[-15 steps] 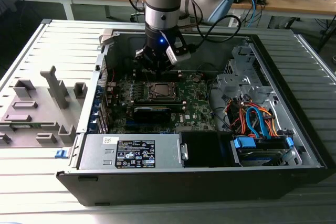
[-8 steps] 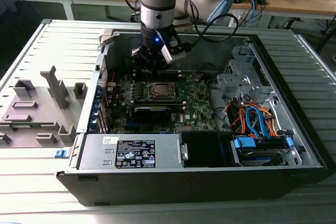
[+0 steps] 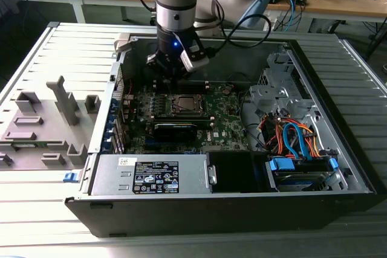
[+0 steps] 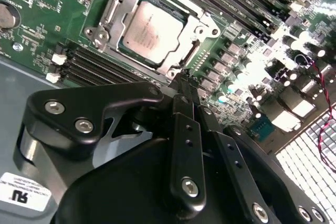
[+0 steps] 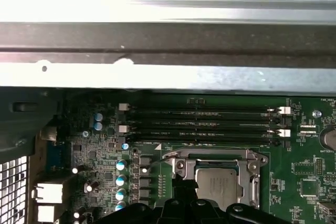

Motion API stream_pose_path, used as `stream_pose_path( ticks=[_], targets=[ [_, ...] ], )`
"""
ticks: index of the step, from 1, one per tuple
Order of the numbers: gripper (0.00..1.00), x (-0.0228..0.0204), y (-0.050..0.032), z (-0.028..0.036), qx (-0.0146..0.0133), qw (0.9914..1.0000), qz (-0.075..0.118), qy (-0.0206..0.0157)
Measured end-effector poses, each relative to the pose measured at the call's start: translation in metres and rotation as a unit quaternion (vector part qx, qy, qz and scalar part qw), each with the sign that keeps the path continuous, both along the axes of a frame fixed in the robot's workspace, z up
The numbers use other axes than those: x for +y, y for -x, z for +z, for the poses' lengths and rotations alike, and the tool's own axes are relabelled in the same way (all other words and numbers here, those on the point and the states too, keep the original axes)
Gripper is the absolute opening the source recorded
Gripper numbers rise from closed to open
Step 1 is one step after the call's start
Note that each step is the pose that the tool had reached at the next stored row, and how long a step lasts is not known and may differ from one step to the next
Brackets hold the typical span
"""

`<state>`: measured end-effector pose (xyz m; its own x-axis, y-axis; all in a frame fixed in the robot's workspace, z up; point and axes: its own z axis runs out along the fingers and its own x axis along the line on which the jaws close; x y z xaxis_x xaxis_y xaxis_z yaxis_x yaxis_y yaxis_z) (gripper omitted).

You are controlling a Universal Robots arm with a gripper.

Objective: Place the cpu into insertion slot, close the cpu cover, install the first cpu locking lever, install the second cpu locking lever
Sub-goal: 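Install the first cpu locking lever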

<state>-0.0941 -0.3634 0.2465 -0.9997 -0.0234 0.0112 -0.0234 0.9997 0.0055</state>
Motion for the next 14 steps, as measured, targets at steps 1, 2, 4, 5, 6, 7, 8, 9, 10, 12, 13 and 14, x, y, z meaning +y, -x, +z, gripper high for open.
stream_pose_path(
  ticks=[1, 2, 4, 5, 6, 7, 8, 9, 10, 12, 13, 14],
  targets=[
    [0.11, 0.0004, 0.0011, 0.0006, -0.0002, 1.0, 0.0, 0.0],
    [0.11, 0.0007, 0.0021, 0.0013, -0.0003, 1.0, 0.0, 0.0],
    [0.11, 0.0015, 0.0049, 0.0029, -0.0007, 1.0, 0.0, 0.0],
    [0.11, 0.0021, 0.0069, 0.0039, -0.001, 1.0, 0.0, 0.0],
    [0.11, 0.0024, 0.0079, 0.0044, -0.0012, 1.0, 0.0, 0.0],
    [0.11, 0.0027, 0.009, 0.0048, -0.0014, 1.0, 0.0, 0.0],
    [0.11, 0.0028, 0.0099, 0.005, -0.0016, 1.0, 0.0, -0.0001],
    [0.11, 0.0029, 0.0109, 0.0053, -0.0017, 1.0, 0.0, -0.0001],
    [0.11, 0.003, 0.0119, 0.0055, -0.0018, 1.0, 0.0, 0.0],
    [0.11, 0.0032, 0.0145, 0.0059, -0.002, 1.0, 0.0, 0.0],
    [0.11, 0.0032, 0.016, 0.0061, -0.0021, 1.0, 0.0, 0.0],
    [0.11, 0.0033, 0.0187, 0.0063, -0.0024, 1.0, 0.0, -0.0001]
  ],
)
